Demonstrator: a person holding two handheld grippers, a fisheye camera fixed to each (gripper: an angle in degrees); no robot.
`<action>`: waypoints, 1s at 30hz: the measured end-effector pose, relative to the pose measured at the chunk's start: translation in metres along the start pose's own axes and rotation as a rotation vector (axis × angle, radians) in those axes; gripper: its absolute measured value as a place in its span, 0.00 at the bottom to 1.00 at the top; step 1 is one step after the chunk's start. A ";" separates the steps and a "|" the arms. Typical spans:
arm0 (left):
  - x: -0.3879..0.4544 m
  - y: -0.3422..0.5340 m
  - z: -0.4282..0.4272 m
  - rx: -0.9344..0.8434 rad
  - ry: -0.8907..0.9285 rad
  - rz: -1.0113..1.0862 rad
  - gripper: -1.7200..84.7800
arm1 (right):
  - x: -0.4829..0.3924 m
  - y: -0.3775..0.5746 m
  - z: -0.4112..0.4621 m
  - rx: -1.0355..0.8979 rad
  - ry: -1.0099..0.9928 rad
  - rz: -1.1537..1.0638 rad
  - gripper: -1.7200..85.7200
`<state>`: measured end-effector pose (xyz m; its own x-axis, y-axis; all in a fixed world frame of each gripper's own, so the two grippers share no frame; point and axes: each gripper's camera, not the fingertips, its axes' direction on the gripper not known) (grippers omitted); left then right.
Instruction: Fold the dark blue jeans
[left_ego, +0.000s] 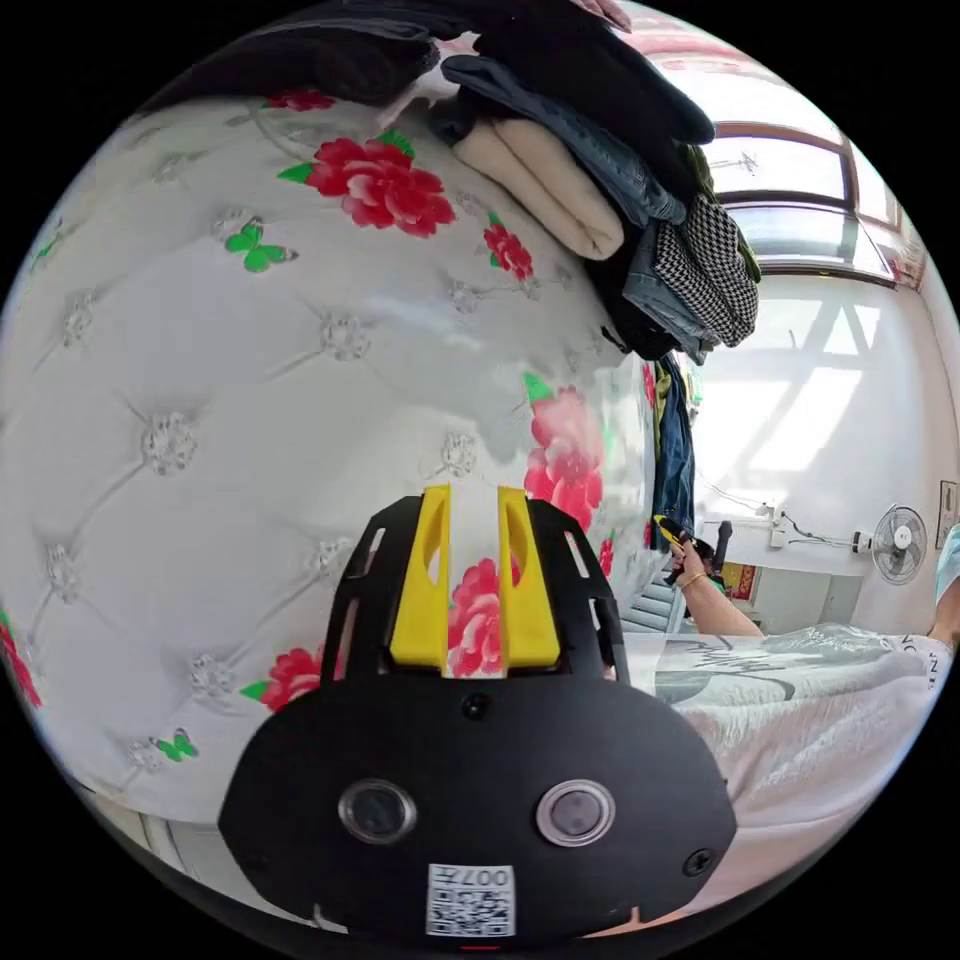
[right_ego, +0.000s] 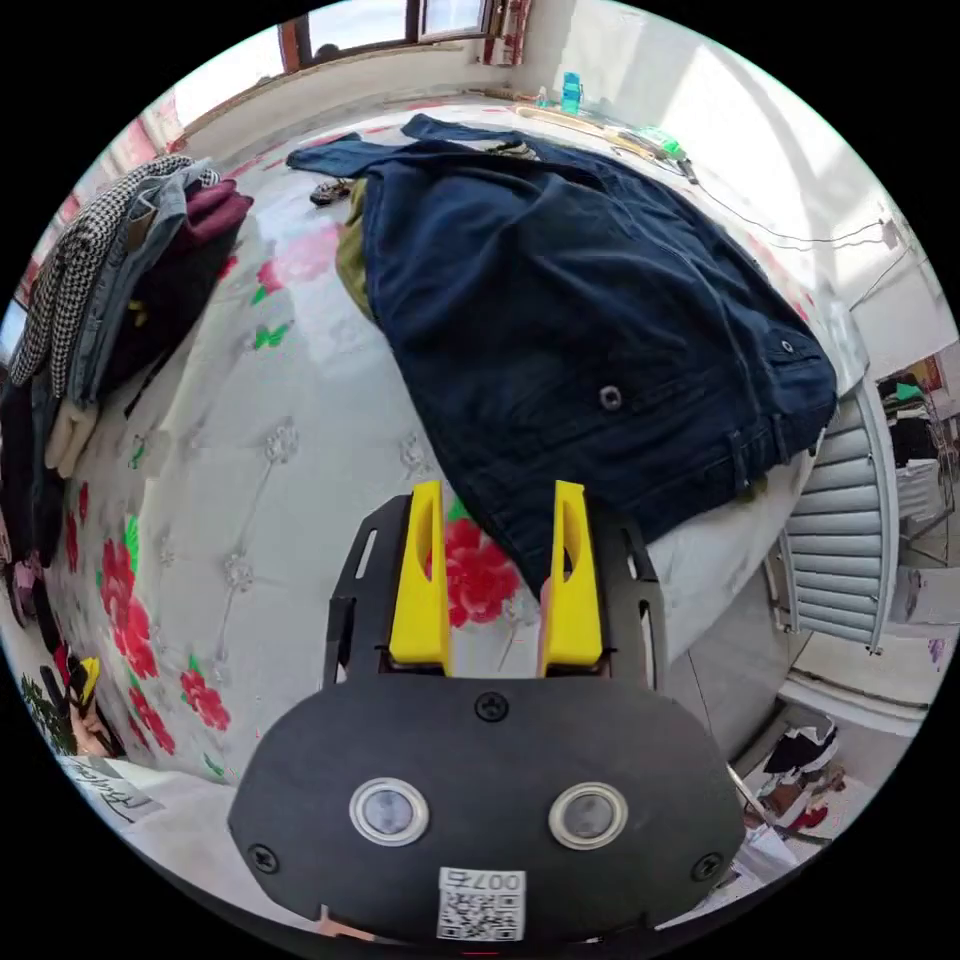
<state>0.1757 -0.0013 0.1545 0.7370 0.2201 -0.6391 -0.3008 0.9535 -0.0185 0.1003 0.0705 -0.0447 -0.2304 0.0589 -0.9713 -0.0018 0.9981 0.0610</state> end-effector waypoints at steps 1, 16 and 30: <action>0.004 0.008 0.007 -0.003 0.011 -0.005 0.09 | 0.004 0.008 0.001 0.057 -0.027 -0.020 0.14; 0.103 0.035 0.047 -0.101 0.081 0.418 0.09 | -0.069 0.048 -0.121 0.286 -0.267 -0.413 0.03; 0.017 0.112 -0.042 0.254 0.076 0.161 0.09 | -0.380 0.175 -0.146 0.010 -1.021 -1.259 0.03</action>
<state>0.1294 0.1006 0.1095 0.6414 0.3660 -0.6743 -0.2425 0.9305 0.2744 0.0460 0.2203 0.3688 0.6204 -0.7712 -0.1426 0.3271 0.4196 -0.8467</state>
